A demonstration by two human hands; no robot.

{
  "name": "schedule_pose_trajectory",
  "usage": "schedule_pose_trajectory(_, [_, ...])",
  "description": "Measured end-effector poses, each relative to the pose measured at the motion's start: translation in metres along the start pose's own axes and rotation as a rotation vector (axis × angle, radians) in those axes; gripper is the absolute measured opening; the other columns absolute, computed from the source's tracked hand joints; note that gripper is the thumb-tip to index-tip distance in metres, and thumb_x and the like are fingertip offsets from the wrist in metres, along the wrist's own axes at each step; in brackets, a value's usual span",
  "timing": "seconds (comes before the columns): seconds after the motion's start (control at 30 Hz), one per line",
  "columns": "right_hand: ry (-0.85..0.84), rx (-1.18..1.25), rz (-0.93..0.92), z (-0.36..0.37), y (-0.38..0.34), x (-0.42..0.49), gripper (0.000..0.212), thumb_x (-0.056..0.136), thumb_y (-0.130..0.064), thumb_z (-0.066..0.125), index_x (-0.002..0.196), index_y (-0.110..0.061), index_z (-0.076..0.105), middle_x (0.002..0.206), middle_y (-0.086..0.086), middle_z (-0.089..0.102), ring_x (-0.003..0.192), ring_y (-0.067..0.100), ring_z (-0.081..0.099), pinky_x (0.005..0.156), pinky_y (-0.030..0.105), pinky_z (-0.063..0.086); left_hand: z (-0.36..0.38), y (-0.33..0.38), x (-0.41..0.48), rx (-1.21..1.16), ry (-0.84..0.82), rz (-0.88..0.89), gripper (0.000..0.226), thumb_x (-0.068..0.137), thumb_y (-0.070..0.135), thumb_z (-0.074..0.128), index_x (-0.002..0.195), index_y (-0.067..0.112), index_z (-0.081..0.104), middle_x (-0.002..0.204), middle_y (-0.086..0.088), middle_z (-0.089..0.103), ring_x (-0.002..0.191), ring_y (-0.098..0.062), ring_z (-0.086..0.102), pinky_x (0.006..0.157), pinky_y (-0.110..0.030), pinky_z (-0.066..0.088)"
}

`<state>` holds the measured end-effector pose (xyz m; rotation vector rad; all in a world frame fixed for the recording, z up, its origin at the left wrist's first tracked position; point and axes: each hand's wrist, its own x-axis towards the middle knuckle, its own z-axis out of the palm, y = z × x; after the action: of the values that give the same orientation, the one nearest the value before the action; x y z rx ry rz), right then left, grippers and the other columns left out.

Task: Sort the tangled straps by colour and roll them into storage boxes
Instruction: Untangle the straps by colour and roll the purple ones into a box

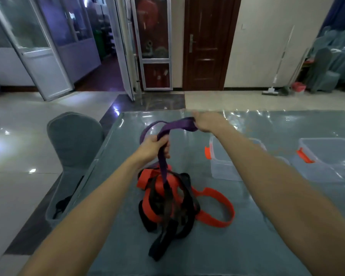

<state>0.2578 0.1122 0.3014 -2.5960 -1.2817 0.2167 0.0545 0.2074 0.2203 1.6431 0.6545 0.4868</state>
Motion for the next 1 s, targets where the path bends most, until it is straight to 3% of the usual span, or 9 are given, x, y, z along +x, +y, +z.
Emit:
schedule_pose_trajectory(0.17, [0.039,0.546,-0.029,0.1,0.037,-0.021,0.059,0.114,-0.046,0.044,0.1,0.002,0.075,0.095,0.018,0.077,0.1,0.041,0.074,0.088,0.046,0.058,-0.027,0.048,0.014,-0.314,0.208,-0.019,0.038,0.118,0.025,0.046,0.083,0.01,0.054,0.06,-0.002,0.049,0.053,-0.02,0.049,0.063,-0.035,0.053])
schedule_pose_trajectory(0.27, [-0.11,0.655,-0.227,0.128,0.011,-0.034,0.049,0.109,-0.054,0.055,0.131,-0.015,0.073,0.126,0.001,0.078,0.116,0.016,0.073,0.104,0.036,0.056,-0.029,0.087,0.023,-0.526,0.231,-0.014,0.04,0.118,0.029,0.045,0.083,0.012,0.054,0.06,0.0,0.049,0.053,-0.015,0.049,0.065,-0.032,0.053])
schedule_pose_trajectory(0.33, [-0.135,0.769,-0.323,0.132,-0.014,-0.035,0.067,0.106,-0.056,0.058,0.161,-0.02,0.047,0.157,-0.007,0.056,0.142,0.009,0.054,0.118,0.028,0.04,-0.026,0.116,0.026,-0.575,0.206,0.004,0.04,0.118,0.032,0.044,0.085,0.012,0.055,0.065,-0.001,0.05,0.057,-0.016,0.051,0.068,-0.032,0.056])
schedule_pose_trajectory(0.43, [-0.194,0.965,-0.395,0.129,-0.043,-0.029,0.074,0.105,-0.052,0.063,0.167,-0.027,0.032,0.163,-0.012,0.045,0.148,0.001,0.042,0.119,0.019,0.032,-0.024,0.151,0.028,-0.633,0.199,0.068,0.04,0.118,0.028,0.041,0.087,0.009,0.056,0.066,-0.004,0.054,0.061,-0.02,0.056,0.072,-0.036,0.06])
schedule_pose_trajectory(0.5, [-0.194,0.997,-0.416,0.131,-0.051,-0.024,0.053,0.104,-0.044,0.069,0.151,-0.027,0.05,0.144,-0.012,0.063,0.129,-0.008,0.057,0.104,0.009,0.043,-0.028,0.164,0.027,-0.715,0.199,0.086,0.04,0.119,0.028,0.041,0.088,0.008,0.056,0.066,-0.005,0.054,0.063,-0.021,0.057,0.076,-0.039,0.06])
schedule_pose_trajectory(0.6, [-0.14,0.936,-0.413,0.14,-0.054,-0.024,0.026,0.107,-0.034,0.068,0.126,-0.017,0.064,0.111,-0.007,0.072,0.095,-0.004,0.067,0.084,0.015,0.05,-0.039,0.17,0.025,-0.791,0.231,0.098,0.04,0.118,0.027,0.041,0.087,0.006,0.056,0.066,-0.006,0.053,0.063,-0.021,0.056,0.079,-0.042,0.06])
schedule_pose_trajectory(0.73, [-0.11,0.953,-0.281,0.119,-0.042,-0.012,0.018,0.113,-0.019,0.054,0.109,-0.013,0.071,0.108,0.0,0.079,0.099,0.006,0.074,0.1,0.037,0.057,-0.064,0.159,0.02,-0.939,0.318,0.105,0.045,0.119,0.026,0.038,0.083,0.005,0.053,0.067,-0.007,0.05,0.063,-0.021,0.052,0.084,-0.044,0.059])
schedule_pose_trajectory(0.83, [-0.173,1.153,-0.215,0.097,-0.037,-0.006,0.012,0.108,-0.016,0.06,0.116,-0.014,0.068,0.117,0.004,0.08,0.112,0.014,0.075,0.112,0.041,0.054,-0.082,0.147,0.021,-1.095,0.377,0.104,0.043,0.119,0.028,0.041,0.084,0.005,0.053,0.068,-0.007,0.049,0.064,-0.02,0.052,0.083,-0.044,0.059])
schedule_pose_trajectory(1.0, [-0.455,0.809,-0.425,0.143,-0.069,-0.045,0.054,0.093,-0.04,0.085,0.137,-0.031,0.054,0.1,-0.002,0.076,0.082,-0.001,0.069,0.073,0.008,0.052,-0.07,0.137,0.032,-1.097,0.412,0.015,0.049,0.12,0.029,0.035,0.082,0.005,0.053,0.059,-0.008,0.051,0.064,-0.021,0.05,0.079,-0.044,0.056])
